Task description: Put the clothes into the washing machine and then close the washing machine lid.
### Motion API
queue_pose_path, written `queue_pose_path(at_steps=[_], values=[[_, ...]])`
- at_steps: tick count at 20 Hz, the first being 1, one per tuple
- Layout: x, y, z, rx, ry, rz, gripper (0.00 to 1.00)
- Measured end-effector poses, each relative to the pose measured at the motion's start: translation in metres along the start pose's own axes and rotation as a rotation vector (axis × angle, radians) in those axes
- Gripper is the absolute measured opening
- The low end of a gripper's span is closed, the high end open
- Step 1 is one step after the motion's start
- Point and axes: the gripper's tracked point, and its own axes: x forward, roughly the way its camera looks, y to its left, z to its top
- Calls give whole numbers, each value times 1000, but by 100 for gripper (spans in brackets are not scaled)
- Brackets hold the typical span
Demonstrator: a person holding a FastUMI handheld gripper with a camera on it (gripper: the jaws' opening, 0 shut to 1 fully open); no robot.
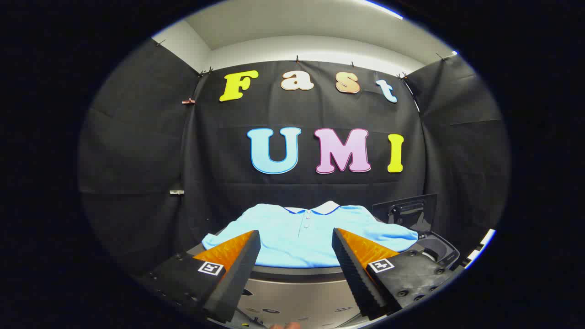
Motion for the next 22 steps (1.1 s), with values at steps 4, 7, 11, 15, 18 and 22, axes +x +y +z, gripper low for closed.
queue_pose_path(at_steps=[4,7,11,15,18,22], values=[[-1,11,-2,-6,4,22,99],[-2,16,-1,-11,0,28,99],[0,19,-1,-19,2,36,99],[2,15,5,-30,-14,24,99],[6,13,4,-20,-12,8,99],[12,8,7,-21,-14,-3,99]])
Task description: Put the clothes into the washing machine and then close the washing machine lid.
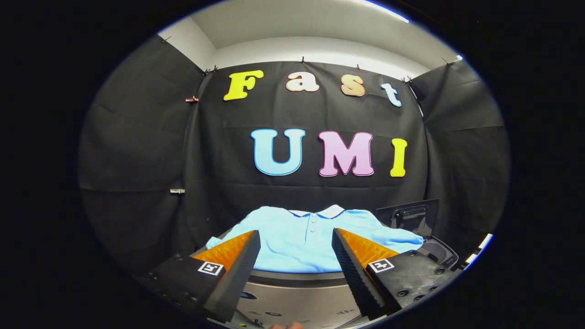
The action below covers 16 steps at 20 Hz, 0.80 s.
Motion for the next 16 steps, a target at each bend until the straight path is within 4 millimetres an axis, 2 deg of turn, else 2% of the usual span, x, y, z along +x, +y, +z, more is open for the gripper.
queue_pose_path(at_steps=[5,9,16], values=[[18,-10,10,7,-7,-31,99],[41,-20,17,12,3,-65,99],[101,-20,17,-42,91,-50,99]])
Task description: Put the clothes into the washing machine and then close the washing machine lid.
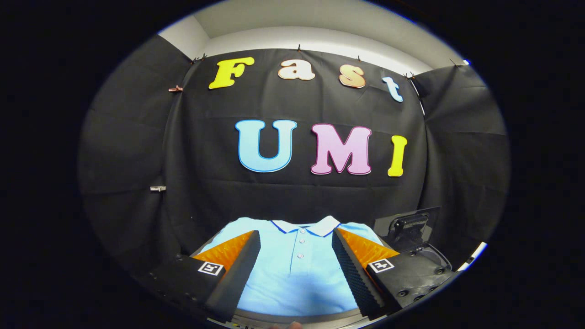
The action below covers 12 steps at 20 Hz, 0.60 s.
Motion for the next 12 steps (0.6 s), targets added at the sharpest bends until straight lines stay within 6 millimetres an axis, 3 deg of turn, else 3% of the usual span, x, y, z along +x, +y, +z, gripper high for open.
queue_pose_path(at_steps=[8,12], values=[[75,8,15,-31,113,5,98],[100,6,6,12,202,2,98]])
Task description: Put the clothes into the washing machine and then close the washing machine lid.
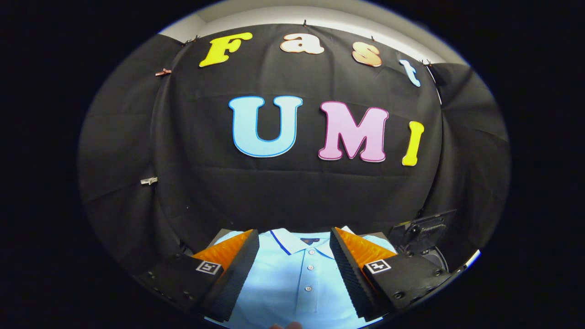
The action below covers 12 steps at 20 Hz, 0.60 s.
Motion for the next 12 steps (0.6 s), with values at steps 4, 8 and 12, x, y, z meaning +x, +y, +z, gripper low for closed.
queue_pose_path(at_steps=[4,8,12], values=[[20,-15,-17,39,124,-33,98],[30,-32,-46,50,292,-73,98],[36,-38,-70,90,416,-83,100]])
